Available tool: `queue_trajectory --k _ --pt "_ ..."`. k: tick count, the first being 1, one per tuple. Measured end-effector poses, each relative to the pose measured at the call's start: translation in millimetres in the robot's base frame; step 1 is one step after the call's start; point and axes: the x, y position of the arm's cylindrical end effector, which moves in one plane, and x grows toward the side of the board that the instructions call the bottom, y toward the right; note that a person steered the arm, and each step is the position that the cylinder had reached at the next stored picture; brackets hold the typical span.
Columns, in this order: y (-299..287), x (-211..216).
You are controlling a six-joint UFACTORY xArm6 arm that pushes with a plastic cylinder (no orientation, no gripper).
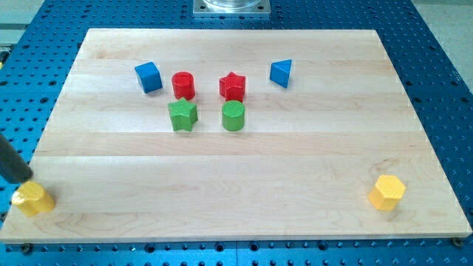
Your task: Place the heart vertically below the cube
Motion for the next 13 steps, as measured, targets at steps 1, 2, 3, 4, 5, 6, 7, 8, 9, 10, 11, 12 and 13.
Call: queue_trajectory --k 1,2,3,4,5,6,7,8,9,10,11,12,13 --pt "1 10" --pt "1 42" --pt "1 66" --pt "10 70" --pt "21 45" --pt "31 26" --pt "36 34" --pt "42 59" --pt "69 48" --pt "96 11" --pt "109 -43" --pt "96 -33" --pt "90 -38"
